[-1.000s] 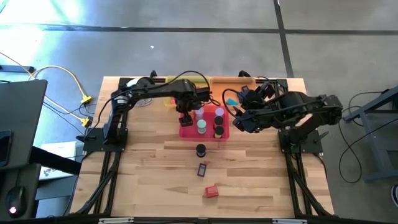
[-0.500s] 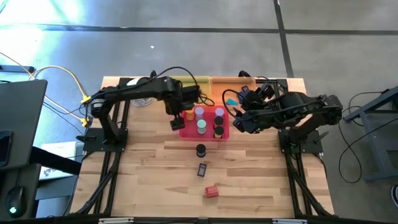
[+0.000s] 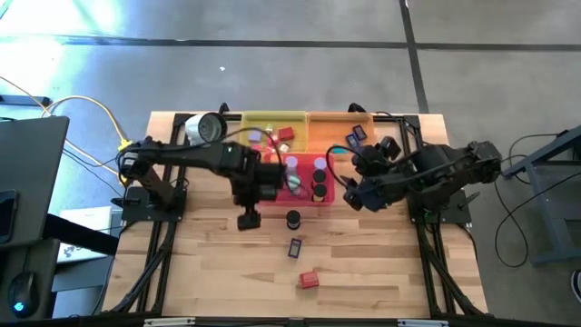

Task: Pick & Place Office items
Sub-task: Put the dark blue digital clock into the orange bin

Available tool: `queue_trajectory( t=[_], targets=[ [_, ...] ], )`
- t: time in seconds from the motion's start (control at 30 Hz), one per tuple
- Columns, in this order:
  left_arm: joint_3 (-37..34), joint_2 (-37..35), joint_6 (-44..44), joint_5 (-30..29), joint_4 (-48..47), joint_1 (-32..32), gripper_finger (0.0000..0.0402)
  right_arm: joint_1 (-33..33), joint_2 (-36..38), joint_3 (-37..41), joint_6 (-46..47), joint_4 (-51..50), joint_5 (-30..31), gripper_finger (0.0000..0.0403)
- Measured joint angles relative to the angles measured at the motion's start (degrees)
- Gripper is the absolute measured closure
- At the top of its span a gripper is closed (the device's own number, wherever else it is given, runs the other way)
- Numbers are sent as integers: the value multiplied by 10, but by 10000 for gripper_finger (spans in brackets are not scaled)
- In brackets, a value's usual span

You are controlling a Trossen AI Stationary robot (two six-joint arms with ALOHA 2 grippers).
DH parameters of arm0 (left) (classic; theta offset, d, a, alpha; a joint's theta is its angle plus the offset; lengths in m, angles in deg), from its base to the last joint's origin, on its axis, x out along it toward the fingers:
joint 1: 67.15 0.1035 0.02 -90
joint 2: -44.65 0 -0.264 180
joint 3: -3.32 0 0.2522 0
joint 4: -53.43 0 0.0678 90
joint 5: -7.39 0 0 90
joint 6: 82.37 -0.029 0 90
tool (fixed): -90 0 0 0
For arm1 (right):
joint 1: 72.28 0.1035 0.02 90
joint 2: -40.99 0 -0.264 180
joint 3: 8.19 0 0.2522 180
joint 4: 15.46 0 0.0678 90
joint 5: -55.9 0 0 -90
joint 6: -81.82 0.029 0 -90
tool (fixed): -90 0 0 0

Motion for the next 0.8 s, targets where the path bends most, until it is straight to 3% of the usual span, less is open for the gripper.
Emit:
queue_trajectory(
  t=[0.37,0.63,0.8],
  targets=[
    [0,0,215,-53,22,-120,84,78,0,0,83,0,-19,92],
    [0,0,460,-249,27,-180,84,131,0,0,153,0,-27,92],
    [0,6,540,-315,29,-187,84,156,0,0,201,-1,-27,92]
  ],
)
